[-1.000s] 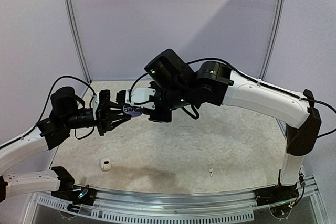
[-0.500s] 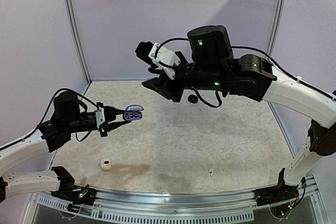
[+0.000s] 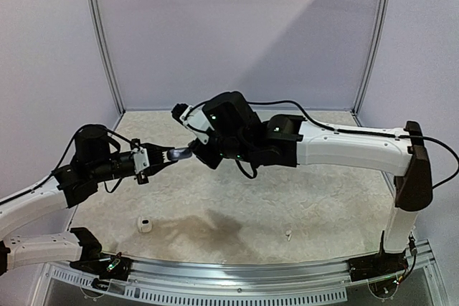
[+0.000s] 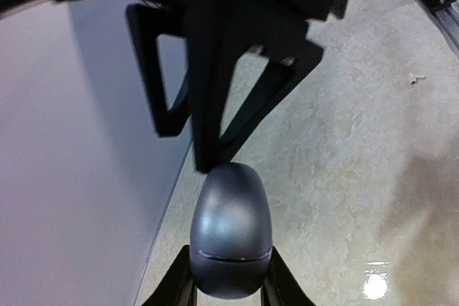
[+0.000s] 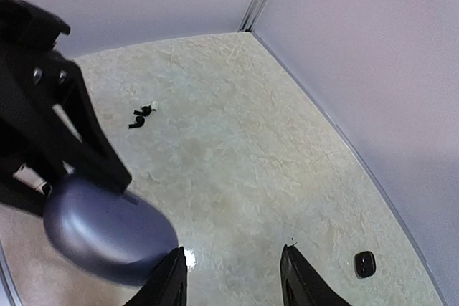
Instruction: Insert the wireless bluetooth earbuds into the charging case
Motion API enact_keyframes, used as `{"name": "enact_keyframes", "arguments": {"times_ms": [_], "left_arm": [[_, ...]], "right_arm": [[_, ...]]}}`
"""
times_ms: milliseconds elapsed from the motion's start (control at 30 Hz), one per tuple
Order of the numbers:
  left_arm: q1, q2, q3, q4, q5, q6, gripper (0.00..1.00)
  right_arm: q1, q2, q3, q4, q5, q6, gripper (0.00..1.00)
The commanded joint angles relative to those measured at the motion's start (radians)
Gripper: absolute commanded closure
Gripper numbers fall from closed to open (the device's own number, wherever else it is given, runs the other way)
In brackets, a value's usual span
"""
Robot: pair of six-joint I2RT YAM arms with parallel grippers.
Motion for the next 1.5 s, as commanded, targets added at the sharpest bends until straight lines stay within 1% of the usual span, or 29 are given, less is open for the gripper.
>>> {"name": "enact_keyframes", "arguments": {"times_ms": [0,100,167,200,300,467,533,567,633,733,800,867,967,1000,1133,1267,1367,1400,1433,1467], "left_arm": [[-0.011,0.024,0.001,0.084,-0.018,-0.073,1.00],[-0.011,0.054,0.001,0.087,-0.030,-0.163,1.00],[-0.011,0.074,0.006,0.081,-0.038,-0.242,1.00],[-0.011,0.086,0.012,0.073,-0.040,-0.290,1.00],[-0.009,0.144,0.049,0.026,-0.031,-0.423,1.00],[0.014,0.296,0.188,-0.076,-0.045,-0.641,1.00],[0.044,0.374,0.261,-0.130,-0.041,-0.733,1.00],[0.064,0.419,0.302,-0.148,-0.034,-0.792,1.00],[0.112,0.510,0.380,-0.171,-0.010,-0.886,1.00],[0.191,0.658,0.499,-0.210,0.032,-1.011,1.00],[0.224,0.751,0.575,-0.256,0.044,-1.056,1.00],[0.241,0.843,0.653,-0.314,0.042,-1.078,1.00],[0.257,0.995,0.784,-0.408,0.025,-1.119,1.00],[0.263,1.036,0.817,-0.422,0.031,-1.130,1.00],[0.277,1.176,0.934,-0.463,0.076,-1.162,1.00],[0.287,1.286,1.022,-0.521,0.121,-1.182,1.00],[0.293,1.322,1.040,-0.529,0.119,-1.208,1.00],[0.298,1.332,1.038,-0.528,0.115,-1.222,0.96],[0.304,1.343,1.038,-0.532,0.111,-1.234,0.85],[0.310,1.355,1.042,-0.540,0.108,-1.246,0.69]], "right_arm": [[0.008,-0.131,-0.064,-0.055,0.081,0.087,0.52],[-0.024,-0.163,-0.075,-0.120,0.093,0.123,0.48],[-0.065,-0.178,-0.093,-0.161,0.060,0.150,0.45],[-0.093,-0.188,-0.103,-0.179,0.042,0.193,0.43],[-0.188,-0.199,-0.124,-0.235,-0.033,0.222,0.36],[-0.416,-0.151,-0.075,-0.282,-0.178,0.195,0.20],[-0.511,-0.097,0.004,-0.314,-0.228,0.199,0.05],[-0.560,-0.043,0.048,-0.333,-0.237,0.211,0.02],[-0.601,0.041,0.141,-0.360,-0.257,0.209,0.01],[-0.653,0.182,0.245,-0.358,-0.324,0.135,0.01],[-0.677,0.273,0.322,-0.363,-0.349,0.089,0.01],[-0.697,0.359,0.407,-0.386,-0.421,0.049,0.01],[-0.706,0.500,0.537,-0.425,-0.471,-0.046,0.01],[-0.707,0.545,0.559,-0.430,-0.498,-0.094,0.01],[-0.713,0.624,0.577,-0.408,-0.532,-0.191,0.01],[-0.727,0.669,0.601,-0.390,-0.533,-0.223,0.01],[-0.733,0.693,0.605,-0.366,-0.542,-0.245,0.01],[-0.735,0.699,0.609,-0.360,-0.549,-0.243,0.01],[-0.738,0.708,0.617,-0.359,-0.553,-0.240,0.01],[-0.740,0.717,0.623,-0.358,-0.555,-0.232,0.01]]}}
